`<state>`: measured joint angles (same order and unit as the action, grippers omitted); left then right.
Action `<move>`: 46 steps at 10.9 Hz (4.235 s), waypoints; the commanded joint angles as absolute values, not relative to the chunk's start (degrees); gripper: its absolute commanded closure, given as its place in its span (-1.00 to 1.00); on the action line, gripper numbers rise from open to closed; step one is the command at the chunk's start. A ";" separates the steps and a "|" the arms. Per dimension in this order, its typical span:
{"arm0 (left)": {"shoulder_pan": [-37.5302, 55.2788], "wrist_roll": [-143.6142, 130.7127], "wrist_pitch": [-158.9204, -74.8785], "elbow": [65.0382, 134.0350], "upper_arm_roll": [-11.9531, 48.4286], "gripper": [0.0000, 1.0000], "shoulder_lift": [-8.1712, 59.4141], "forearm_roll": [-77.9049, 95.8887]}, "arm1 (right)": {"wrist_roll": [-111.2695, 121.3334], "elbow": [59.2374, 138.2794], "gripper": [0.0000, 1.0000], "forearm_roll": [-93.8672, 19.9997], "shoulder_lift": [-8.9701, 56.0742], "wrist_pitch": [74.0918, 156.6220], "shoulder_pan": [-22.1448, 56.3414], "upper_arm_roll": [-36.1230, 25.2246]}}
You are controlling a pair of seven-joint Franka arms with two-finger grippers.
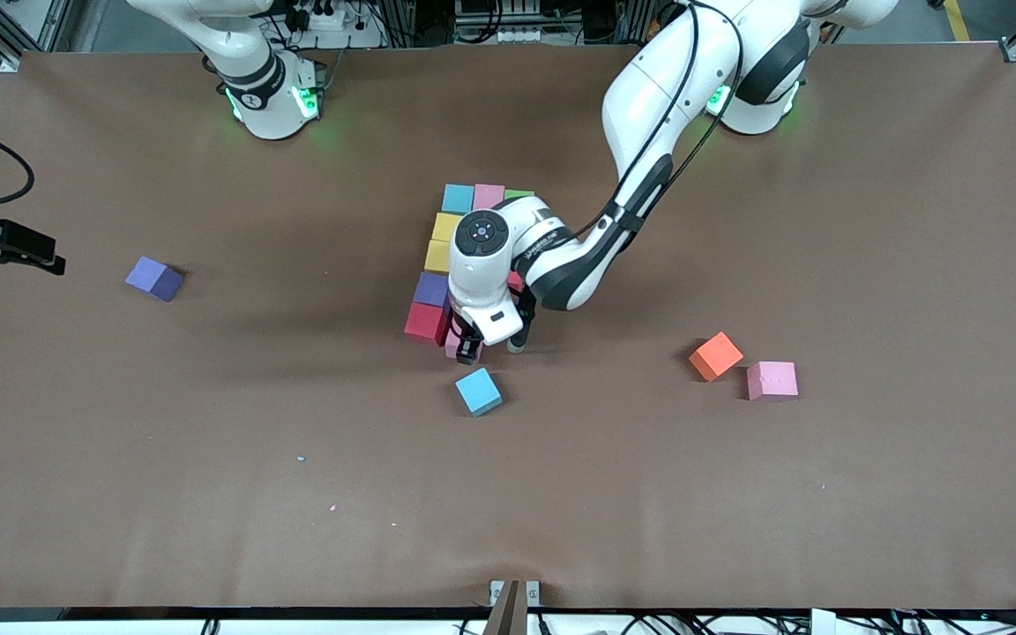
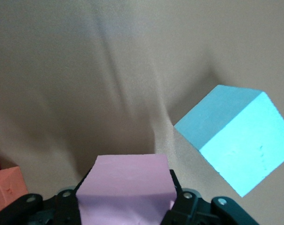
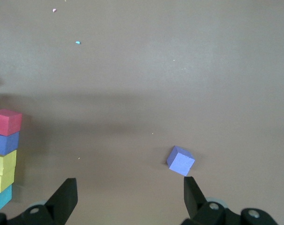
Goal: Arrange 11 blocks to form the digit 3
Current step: 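Lower the pink block beside the red block and open the left gripper, then move the open left gripper over the cyan block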
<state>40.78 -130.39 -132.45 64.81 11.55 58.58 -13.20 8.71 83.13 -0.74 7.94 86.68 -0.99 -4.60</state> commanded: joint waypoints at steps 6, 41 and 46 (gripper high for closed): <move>42.80 -130.08 -134.03 63.02 10.46 0.28 60.47 -12.04 | 8.96 81.83 -1.00 -0.88 8.35 84.73 -0.35 -3.87; 35.16 -156.34 -134.54 63.19 10.63 -1.00 55.71 -9.32 | 9.14 82.00 -1.00 -0.97 8.35 82.88 -0.35 -3.87; 35.42 -160.05 -139.30 63.19 10.63 -1.00 57.83 -8.26 | 9.14 82.00 -1.00 -0.97 8.35 82.88 -0.35 -3.87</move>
<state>34.92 -156.22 -137.94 63.39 10.94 57.30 -8.96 8.71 83.09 -0.79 7.96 83.80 -0.24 -3.92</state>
